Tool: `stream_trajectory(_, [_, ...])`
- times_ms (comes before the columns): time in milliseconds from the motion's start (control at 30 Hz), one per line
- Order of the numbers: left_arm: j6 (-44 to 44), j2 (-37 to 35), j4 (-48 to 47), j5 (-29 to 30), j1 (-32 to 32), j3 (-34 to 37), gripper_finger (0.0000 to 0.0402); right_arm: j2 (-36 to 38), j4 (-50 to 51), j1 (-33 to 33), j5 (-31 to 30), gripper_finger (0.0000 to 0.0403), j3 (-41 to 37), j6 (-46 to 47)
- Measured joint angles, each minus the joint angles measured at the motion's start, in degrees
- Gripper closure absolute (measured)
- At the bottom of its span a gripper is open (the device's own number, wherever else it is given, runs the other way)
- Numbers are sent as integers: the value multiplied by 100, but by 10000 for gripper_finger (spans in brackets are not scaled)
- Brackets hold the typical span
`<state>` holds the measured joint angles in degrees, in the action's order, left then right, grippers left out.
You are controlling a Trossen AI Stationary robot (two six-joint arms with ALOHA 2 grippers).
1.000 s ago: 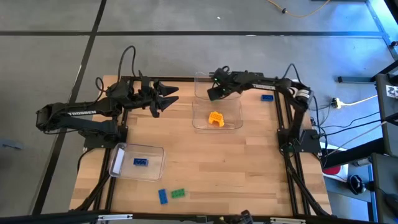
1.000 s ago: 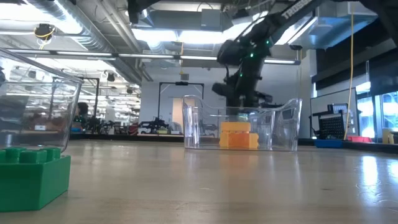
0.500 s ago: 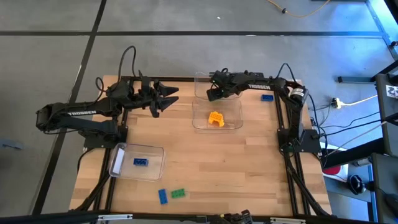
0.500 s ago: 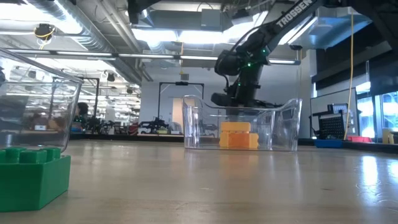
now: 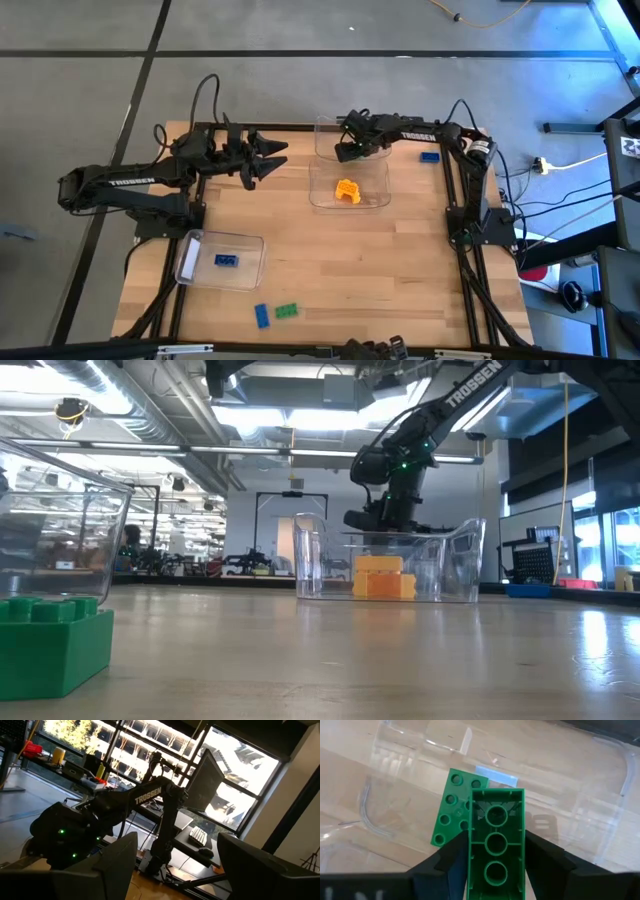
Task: Sort & place blocks by color
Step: Put the top green game piece into the top transparent bin, then put the top blue game piece into the bottom bottom transparent bin
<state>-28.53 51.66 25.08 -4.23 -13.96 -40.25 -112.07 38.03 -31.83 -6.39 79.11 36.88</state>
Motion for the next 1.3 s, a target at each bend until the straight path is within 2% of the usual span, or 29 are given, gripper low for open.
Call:
stream_trajectory(133, [0,0,0,0,0,0,136,0,-96,2,-371,230,0,-108])
stream_trajectory(333, [1,0,0,2,0,0,136,0,-126,-2,-116,230,0,-330])
stream_trajectory(533, [9,0,0,2,0,0,136,0,-154,-17,-140,230,-2,-288])
stream_trajectory(733, [15,0,0,2,0,0,136,2,-178,-20,-153,230,-2,-713])
stream_trajectory(967, [56,0,0,-131,-2,0,136,2,-167,-31,-226,226,-2,-430])
stream_trajectory(1100, [58,0,0,-286,-2,0,136,2,-138,-31,-223,192,-2,-437])
stream_trajectory(1300, [59,0,0,-288,-2,0,136,5,-69,-31,-348,94,-2,-439])
